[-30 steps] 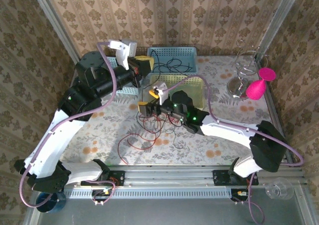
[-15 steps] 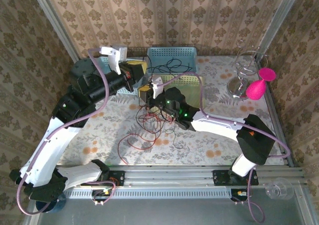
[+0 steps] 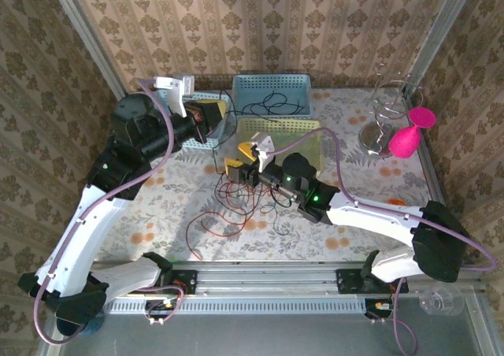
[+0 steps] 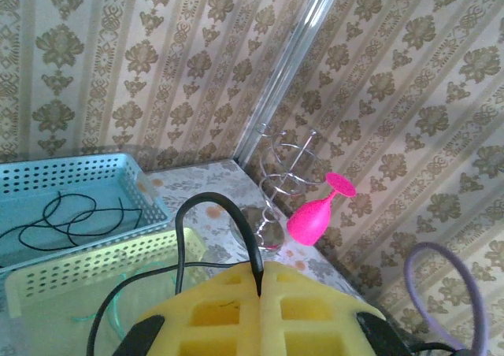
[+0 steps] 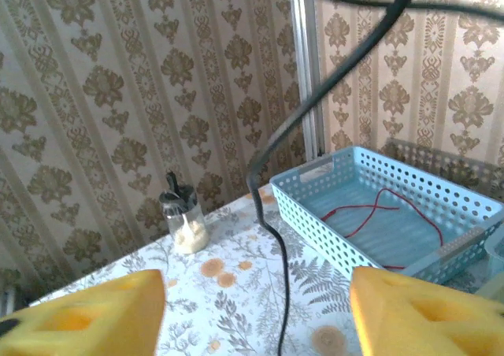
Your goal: Untangle the cables
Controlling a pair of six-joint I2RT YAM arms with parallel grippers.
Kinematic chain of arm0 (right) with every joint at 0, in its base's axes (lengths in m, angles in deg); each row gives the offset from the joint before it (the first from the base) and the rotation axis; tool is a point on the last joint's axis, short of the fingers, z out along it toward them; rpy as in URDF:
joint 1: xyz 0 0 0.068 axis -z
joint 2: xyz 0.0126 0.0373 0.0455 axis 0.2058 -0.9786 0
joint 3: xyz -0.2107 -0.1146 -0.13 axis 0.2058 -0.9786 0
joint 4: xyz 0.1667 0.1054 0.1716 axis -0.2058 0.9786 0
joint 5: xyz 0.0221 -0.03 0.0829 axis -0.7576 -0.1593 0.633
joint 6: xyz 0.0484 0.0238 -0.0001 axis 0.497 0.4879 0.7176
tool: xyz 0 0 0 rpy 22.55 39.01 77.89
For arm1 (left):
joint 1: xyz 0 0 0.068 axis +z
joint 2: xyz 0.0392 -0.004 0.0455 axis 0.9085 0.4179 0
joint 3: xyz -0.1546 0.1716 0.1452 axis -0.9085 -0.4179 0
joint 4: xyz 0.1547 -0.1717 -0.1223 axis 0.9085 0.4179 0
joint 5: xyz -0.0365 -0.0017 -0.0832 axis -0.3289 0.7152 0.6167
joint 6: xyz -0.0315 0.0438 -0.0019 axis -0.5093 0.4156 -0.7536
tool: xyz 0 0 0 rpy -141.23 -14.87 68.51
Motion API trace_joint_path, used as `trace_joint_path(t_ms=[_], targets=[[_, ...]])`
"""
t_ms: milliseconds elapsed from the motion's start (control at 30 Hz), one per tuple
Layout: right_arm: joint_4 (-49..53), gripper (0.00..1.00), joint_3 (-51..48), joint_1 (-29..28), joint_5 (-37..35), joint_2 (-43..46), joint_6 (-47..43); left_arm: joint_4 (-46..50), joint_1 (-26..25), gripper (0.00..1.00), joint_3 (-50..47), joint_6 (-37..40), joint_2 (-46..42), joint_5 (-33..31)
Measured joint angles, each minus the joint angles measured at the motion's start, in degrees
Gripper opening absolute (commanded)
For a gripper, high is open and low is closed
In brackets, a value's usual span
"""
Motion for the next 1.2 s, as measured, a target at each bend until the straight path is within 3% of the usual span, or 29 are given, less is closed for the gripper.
trace_joint_path(t_ms=[267, 400, 433, 467, 567, 600, 633, 767, 800, 933, 1067, 1200], targets=[[-5.51, 0.87, 2.21, -0.09, -1.68, -7.61, -2.54, -1.25, 0.00, 0.00, -0.24, -1.60, -0.07, 1.33], [-7.80, 0.86, 6.69, -0.09, -3.26, -10.16, -2.54, -1.53, 0.00, 0.00, -1.92, -2.36, -0.59, 1.42], [-8.41, 0.80, 7.78, -0.09, -3.54, -10.49, -2.47, -1.62, 0.00, 0.00, -2.51, -2.43, -0.81, 1.44], [-8.68, 0.67, 8.66, -0.04, -3.80, -10.67, -2.56, -1.60, 0.00, 0.00, -2.99, -2.60, -0.96, 1.44], [-8.46, 0.01, 11.06, 0.09, -4.17, -10.88, -2.27, -1.64, 0.02, 0.00, -4.48, -3.02, -1.53, 1.44], [-8.44, 0.00, 11.52, 0.09, -4.15, -10.84, -2.21, -1.68, 0.02, 0.00, -4.96, -3.06, -1.79, 1.46], [-8.39, 0.00, 11.63, 0.09, -4.13, -10.71, -2.16, -1.79, 0.07, 0.03, -5.42, -3.06, -2.03, 1.46], [-5.51, 0.00, 9.57, 0.11, -3.91, -7.65, -0.79, -2.49, 1.38, 0.94, -8.00, -2.71, -3.87, 1.66], [-4.39, 0.00, 8.24, 0.11, -3.93, -5.62, -0.48, -2.67, 2.08, 1.00, -9.16, -2.47, -4.68, 1.64], [1.49, 0.00, 5.20, 0.15, -4.37, 4.90, 0.55, -5.27, 6.21, 1.00, -18.43, -2.08, -10.21, 1.14], [6.27, 0.00, 5.51, 1.55, -4.81, 15.21, 1.77, -10.27, 10.47, 1.00, -33.94, -3.23, -17.79, 0.79], [10.56, 0.00, 6.84, 3.17, -4.83, 19.58, 3.32, -17.64, 11.08, 0.96, -49.29, -5.95, -22.12, 2.45]])
